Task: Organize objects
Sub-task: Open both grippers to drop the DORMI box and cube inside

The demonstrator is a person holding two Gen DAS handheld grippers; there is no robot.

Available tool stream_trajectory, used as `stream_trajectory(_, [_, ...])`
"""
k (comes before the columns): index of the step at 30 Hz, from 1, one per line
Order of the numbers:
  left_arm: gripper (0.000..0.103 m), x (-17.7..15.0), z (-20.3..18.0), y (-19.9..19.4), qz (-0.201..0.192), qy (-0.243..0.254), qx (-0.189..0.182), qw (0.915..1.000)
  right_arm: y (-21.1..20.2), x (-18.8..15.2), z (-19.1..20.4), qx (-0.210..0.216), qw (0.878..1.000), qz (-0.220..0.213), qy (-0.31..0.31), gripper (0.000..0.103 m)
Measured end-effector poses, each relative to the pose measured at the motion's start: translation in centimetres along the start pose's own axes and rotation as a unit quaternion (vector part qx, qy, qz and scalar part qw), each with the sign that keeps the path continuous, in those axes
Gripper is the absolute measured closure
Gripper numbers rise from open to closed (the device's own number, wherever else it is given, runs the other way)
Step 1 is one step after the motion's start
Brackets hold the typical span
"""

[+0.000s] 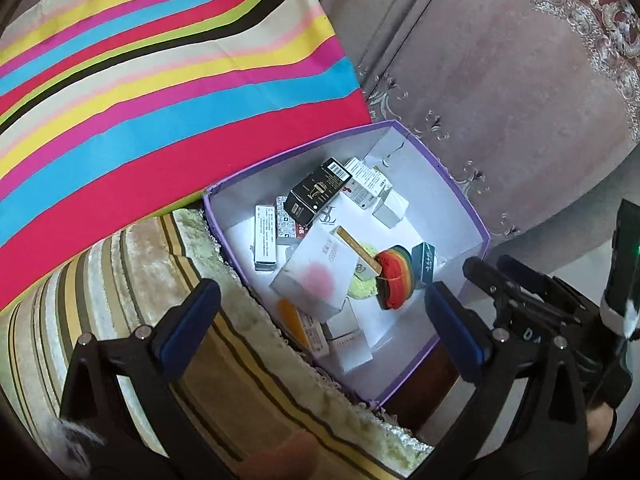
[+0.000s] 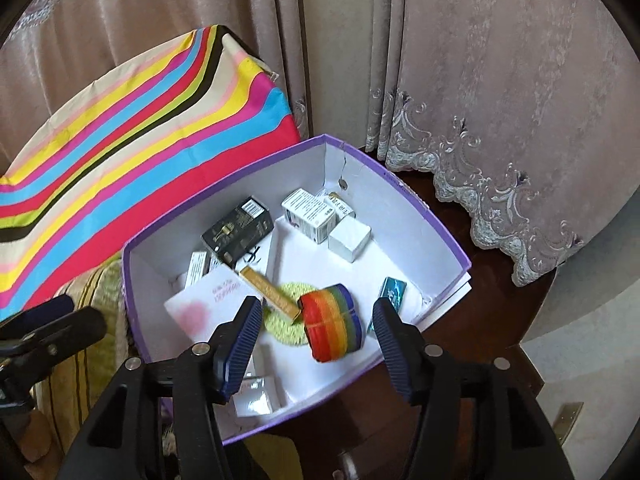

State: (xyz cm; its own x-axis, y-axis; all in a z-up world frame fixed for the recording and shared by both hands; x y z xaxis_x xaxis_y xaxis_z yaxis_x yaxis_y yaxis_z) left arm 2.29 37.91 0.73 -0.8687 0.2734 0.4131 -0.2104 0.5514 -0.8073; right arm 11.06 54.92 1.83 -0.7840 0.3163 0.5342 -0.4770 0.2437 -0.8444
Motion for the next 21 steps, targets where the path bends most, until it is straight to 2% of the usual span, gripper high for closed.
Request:
stream_trajectory(9, [0.000,0.25,-0.38,-0.44,-0.013,0.011,0.001,0.9998,-0.46,-0.12,0.31,-0.004,1.000,-0.004,0.000,0.044])
stream_trajectory(21, [0.000,0.11,-0.66,0.13,-0.002,0.011,-0.004,0.9999,-0.16,-0.16,-0.39,-0.001,1.000,-0.001,0.009,0.044])
Point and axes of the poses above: each gripper's, at about its wrist camera, not at the fingertips, and y roughly the way its jaws point, z to its left, x to its top, the point moved 7 cm from there along y, roughly the way its jaws point, and after that the axes turned 8 degrees about -y, right-handed, at the moved point
